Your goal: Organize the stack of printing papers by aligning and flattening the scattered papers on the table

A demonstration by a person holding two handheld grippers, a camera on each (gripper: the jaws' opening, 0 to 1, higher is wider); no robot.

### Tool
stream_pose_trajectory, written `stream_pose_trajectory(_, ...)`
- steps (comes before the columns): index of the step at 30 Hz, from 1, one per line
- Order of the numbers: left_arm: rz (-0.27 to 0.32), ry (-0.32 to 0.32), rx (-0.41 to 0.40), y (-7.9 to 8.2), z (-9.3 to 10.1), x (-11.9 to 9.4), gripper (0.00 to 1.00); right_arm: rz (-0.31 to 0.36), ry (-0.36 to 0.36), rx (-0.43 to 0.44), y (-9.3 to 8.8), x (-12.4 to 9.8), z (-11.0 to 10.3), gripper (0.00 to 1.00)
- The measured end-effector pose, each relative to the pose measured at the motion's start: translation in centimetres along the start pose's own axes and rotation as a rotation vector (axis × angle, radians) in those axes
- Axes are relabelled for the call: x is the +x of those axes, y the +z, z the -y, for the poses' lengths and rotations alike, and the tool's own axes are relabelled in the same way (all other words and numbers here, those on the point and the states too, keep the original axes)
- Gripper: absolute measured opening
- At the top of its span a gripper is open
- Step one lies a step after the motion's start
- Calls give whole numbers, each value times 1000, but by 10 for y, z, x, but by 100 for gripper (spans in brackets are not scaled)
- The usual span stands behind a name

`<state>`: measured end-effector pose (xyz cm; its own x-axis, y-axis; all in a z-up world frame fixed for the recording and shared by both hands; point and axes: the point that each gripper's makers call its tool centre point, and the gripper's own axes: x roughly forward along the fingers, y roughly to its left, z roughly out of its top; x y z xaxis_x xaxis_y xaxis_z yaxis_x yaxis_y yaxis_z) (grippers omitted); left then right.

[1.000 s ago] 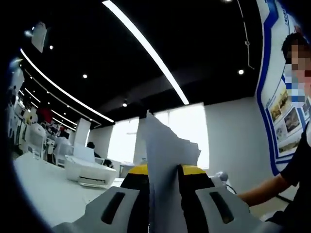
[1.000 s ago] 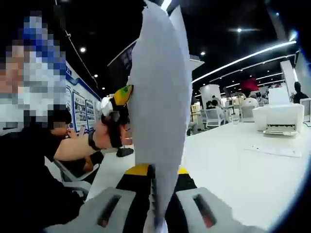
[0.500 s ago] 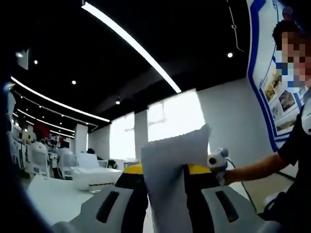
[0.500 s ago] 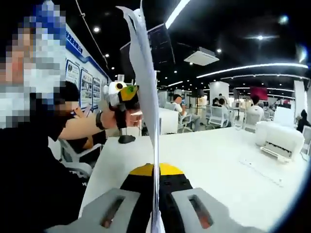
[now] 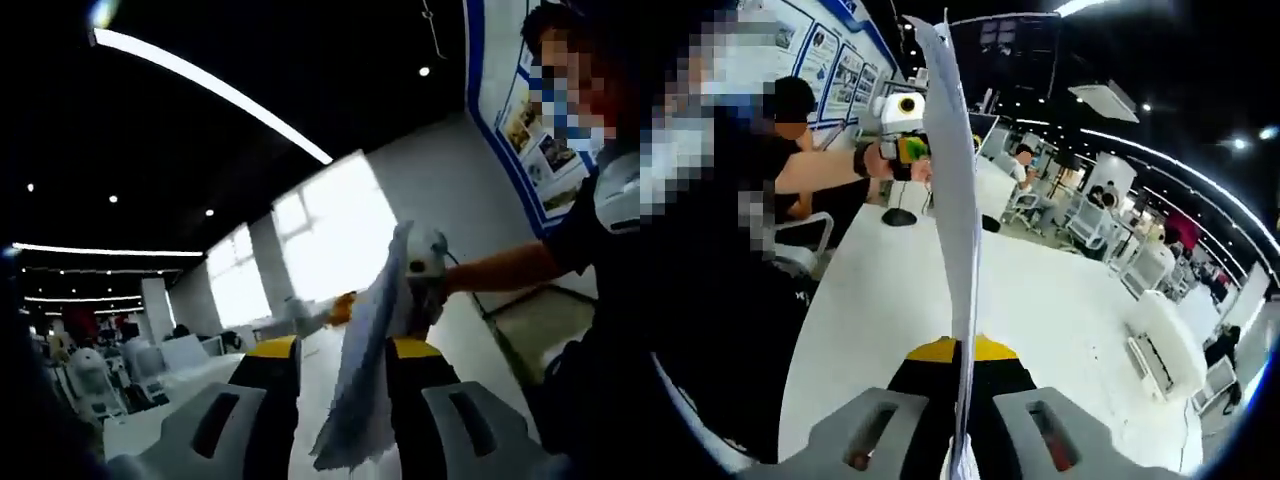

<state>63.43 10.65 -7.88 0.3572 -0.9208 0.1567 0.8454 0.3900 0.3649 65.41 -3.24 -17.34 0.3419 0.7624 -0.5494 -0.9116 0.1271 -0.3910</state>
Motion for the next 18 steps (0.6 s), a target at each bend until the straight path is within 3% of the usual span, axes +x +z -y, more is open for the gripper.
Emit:
stream_pose_trajectory(9, -56, -97, 9, -17, 40, 22, 37, -73, 4, -115, 11, 5, -12, 0)
stream_pose_trajectory(14, -61, -115, -28, -24, 49, 29, 21, -92, 7, -146, 13, 7, -16, 0)
stream_pose_trajectory(16, -39, -104, -77, -26, 49, 30, 9, -98, 10, -149, 11, 8, -17, 0)
stream_pose_trajectory(18, -19, -89, -143, -28, 49, 32, 6, -105, 9, -147, 9, 9, -17, 0)
